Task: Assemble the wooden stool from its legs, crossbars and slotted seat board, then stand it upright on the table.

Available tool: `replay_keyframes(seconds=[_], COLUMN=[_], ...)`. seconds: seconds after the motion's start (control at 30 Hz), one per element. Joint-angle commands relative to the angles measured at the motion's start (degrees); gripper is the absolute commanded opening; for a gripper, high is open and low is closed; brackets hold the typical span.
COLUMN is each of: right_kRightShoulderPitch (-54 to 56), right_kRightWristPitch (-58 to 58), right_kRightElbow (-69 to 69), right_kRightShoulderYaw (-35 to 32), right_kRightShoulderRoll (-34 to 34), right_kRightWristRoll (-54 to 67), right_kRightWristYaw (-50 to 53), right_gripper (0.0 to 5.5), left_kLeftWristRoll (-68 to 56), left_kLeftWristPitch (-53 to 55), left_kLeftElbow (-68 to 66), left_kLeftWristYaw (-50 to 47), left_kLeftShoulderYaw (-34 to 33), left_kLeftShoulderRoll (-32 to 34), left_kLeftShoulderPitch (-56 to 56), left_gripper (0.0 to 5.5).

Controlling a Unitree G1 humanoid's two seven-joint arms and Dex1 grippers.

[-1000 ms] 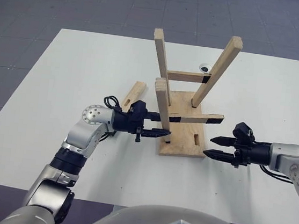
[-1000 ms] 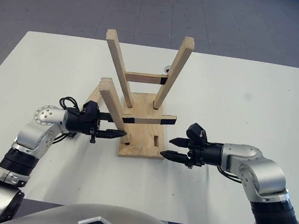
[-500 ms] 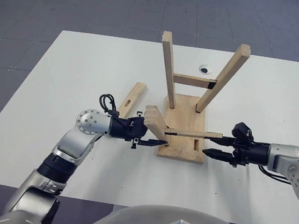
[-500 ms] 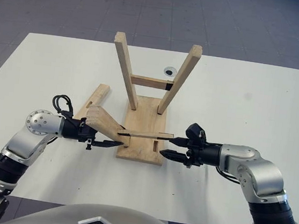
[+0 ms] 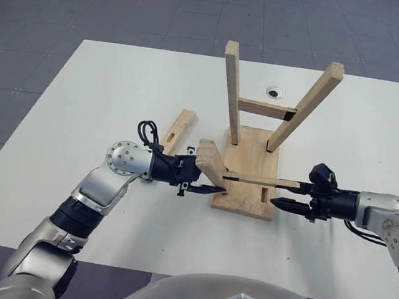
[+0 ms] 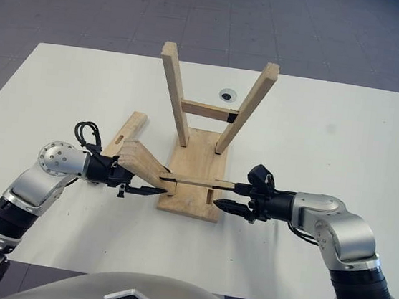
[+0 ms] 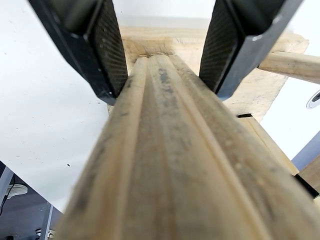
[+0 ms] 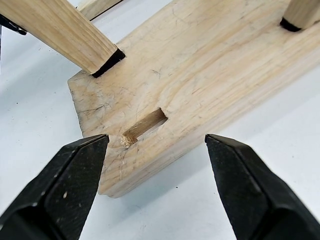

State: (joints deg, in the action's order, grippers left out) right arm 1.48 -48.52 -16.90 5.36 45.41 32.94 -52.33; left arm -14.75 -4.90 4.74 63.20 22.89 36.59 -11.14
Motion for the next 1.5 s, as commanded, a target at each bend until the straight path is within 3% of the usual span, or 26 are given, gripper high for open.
replay_keyframes(seconds=[0.03,0.27,0.63,0.73,0.9,1.0,1.17,1.33,1.5], right_kRightShoulderPitch=[0.52,-0.35,-1.05,-1.49,-3.89,-5.7,-6.69,-6.07,-7.4], right_kRightWristPitch=[0.35,-0.04,-0.92,-0.76,1.32,3.34,4.42,9.0,12.47], right_kRightElbow=[-0.15,-0.79,-1.58,-1.71,-3.16,-7.32,-10.54,-4.88,-0.82], right_kRightShoulderYaw=[0.05,-0.22,-0.54,-0.63,0.47,1.33,0.47,5.53,9.42], right_kRightShoulderRoll=[-0.13,0.3,0.49,0.21,0.09,2.47,5.09,2.3,-0.16], right_kRightWristRoll=[-0.68,-0.39,-0.09,-0.55,-3.03,-3.88,-4.26,-12.49,-16.46], right_kRightWristYaw=[0.18,-0.25,-0.36,0.43,2.66,0.37,-1.86,2.98,4.09], right_gripper=[3.55,3.55,3.55,3.55,3.55,3.55,3.55,3.55,3.55], left_kLeftWristRoll=[3.88,-1.97,-3.56,-6.56,-15.57,-27.17,-46.44,-56.91,-59.01], left_kLeftWristPitch=[-0.9,-0.69,-1.0,0.36,8.72,19.54,33.69,39.82,41.3], left_kLeftElbow=[-2.72,-1.83,-0.67,1.61,11.31,18.22,22.39,26.73,27.63], left_kLeftWristYaw=[-2.58,0.39,1.29,1.84,2.68,-6.97,-24.35,-39.73,-46.04], left_kLeftShoulderYaw=[0.22,-3.26,-6.77,-11.82,-23.9,-31.74,-38.61,-36.77,-34.52], left_kLeftShoulderRoll=[-1.22,-1.97,-1.25,2.04,10.77,9.93,8.49,5.37,2.87], left_kLeftShoulderPitch=[3.48,3.25,5.39,10.2,18.35,14.34,1.39,-10.13,-18.67], left_gripper=[2.05,2.05,3.85,4.18,4.18,4.18,4.18,4.18,4.18])
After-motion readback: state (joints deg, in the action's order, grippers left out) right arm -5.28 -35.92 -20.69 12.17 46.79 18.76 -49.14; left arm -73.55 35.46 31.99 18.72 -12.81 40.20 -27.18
